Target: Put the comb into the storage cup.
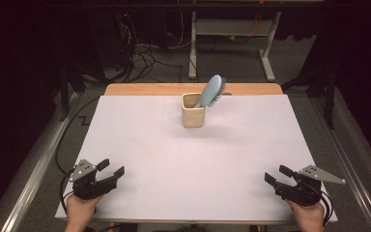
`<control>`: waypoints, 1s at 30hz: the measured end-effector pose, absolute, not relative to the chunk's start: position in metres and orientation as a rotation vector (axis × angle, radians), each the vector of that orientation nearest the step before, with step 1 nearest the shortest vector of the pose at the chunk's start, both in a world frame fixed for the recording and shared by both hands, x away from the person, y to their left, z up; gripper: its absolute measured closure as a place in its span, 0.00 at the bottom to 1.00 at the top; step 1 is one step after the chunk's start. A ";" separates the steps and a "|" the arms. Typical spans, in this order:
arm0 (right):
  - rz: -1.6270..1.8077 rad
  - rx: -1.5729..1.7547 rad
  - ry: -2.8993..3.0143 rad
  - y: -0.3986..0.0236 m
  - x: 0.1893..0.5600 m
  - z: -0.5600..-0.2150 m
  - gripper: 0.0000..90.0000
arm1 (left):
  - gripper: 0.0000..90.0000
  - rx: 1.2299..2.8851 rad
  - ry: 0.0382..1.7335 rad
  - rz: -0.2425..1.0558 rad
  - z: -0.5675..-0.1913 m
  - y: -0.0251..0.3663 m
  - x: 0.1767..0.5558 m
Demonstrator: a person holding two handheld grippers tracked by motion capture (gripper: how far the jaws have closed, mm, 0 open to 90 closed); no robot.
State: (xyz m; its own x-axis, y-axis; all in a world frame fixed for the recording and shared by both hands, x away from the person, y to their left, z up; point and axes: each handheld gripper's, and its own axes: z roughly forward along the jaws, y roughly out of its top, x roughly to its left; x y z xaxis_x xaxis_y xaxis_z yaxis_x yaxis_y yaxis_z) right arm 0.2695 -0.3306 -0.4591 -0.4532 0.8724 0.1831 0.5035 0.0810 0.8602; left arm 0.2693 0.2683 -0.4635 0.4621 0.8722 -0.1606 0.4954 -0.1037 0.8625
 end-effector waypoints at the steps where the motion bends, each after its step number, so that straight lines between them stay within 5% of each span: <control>1: 1.325 1.360 1.983 -0.331 0.269 -0.459 0.32 | 0.35 1.754 1.173 0.489 -0.463 0.269 0.269; 30: 1.353 1.393 1.937 -0.338 0.264 -0.460 0.32 | 0.35 1.753 1.184 0.472 -0.464 0.269 0.273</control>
